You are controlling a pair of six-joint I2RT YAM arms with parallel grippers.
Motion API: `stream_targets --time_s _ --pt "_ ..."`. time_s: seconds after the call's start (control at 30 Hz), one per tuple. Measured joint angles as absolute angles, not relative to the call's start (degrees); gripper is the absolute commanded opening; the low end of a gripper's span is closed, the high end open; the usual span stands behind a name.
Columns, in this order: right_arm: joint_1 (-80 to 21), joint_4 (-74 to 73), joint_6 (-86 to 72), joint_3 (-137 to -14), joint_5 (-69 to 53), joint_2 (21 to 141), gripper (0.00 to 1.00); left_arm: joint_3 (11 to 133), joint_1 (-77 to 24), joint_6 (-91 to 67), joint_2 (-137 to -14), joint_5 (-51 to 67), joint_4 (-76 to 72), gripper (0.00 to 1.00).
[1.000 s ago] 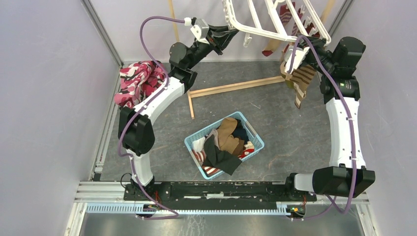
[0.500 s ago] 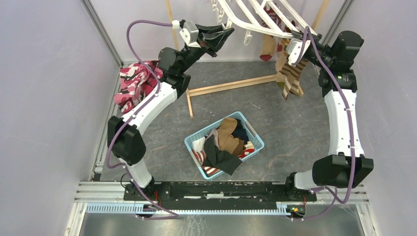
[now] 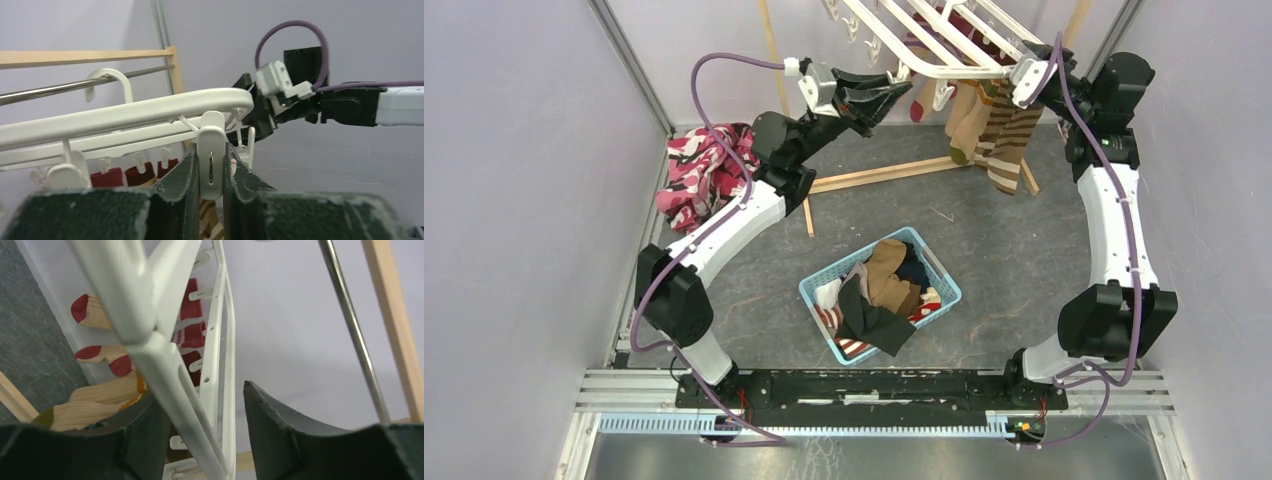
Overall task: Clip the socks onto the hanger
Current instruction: Rotate the hanger at the clothesline.
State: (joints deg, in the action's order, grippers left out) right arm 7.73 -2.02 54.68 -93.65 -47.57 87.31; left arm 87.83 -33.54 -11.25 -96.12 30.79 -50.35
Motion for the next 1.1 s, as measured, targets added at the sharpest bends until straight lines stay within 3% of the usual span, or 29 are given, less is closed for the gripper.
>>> stream_targets --time_s 0.1,0.23,0.63,1.1 --pt "8.03 -2.0 53.58 -93.56 -46.09 87.83 0.87 86.67 -35.68 -11.22 -95.94 30.24 -50.43 0.02" --pt "9.28 -1.76 51.18 -91.57 -45.39 86.0 0.97 85.84 -38.83 -11.14 -96.01 28.77 -50.22 0.02" --pt "20.23 -11.73 47.57 -90.0 -49.06 74.67 0.98 87.53 -45.1 -9.96 -101.73 23.35 -51.33 0.02" --pt "23.05 -24.45 50.68 -68.49 -53.08 65.41 0.98 90.11 -48.05 -8.97 -107.96 20.12 -51.42 0.04"
